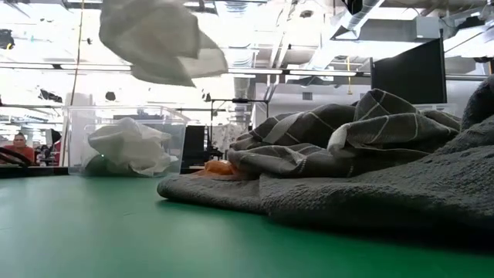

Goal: Sort towels by color in basket
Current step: Put the white towel into the left transparent bin, then put the gray patterned towel into the right transparent bin

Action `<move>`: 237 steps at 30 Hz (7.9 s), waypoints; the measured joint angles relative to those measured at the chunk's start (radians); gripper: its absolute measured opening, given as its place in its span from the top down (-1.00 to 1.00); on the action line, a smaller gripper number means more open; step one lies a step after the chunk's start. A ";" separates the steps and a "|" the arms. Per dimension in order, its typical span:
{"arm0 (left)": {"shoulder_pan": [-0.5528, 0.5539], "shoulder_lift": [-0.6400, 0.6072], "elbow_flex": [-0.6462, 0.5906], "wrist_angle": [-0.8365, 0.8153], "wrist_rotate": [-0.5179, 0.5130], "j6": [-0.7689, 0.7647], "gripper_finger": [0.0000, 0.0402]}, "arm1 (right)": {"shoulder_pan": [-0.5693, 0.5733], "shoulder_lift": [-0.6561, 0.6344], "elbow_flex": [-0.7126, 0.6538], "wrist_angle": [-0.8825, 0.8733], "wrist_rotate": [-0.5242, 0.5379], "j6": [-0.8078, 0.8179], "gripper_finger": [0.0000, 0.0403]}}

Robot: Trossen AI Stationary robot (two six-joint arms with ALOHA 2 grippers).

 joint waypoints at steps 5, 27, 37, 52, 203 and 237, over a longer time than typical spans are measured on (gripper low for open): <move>0.077 -0.069 0.000 -0.057 -0.095 0.131 1.00 | 0.000 0.000 0.000 0.000 0.000 0.000 0.47; 0.222 0.093 -0.001 0.032 0.032 0.408 1.00 | 0.009 0.000 0.000 0.068 0.000 0.006 0.47; 0.469 0.206 -0.079 0.003 -0.069 0.437 1.00 | 0.009 0.000 0.000 0.067 0.000 0.008 0.47; 0.918 0.457 -0.129 0.072 0.080 -0.034 1.00 | 0.048 0.000 0.000 0.078 0.026 0.039 0.47; -0.002 0.509 0.008 0.074 0.608 -0.335 0.03 | -0.020 0.211 0.133 -0.280 -0.319 -0.248 0.21; 0.007 0.247 0.006 -0.165 0.366 -0.493 0.03 | -0.015 0.345 0.297 -0.576 -0.274 -0.432 0.91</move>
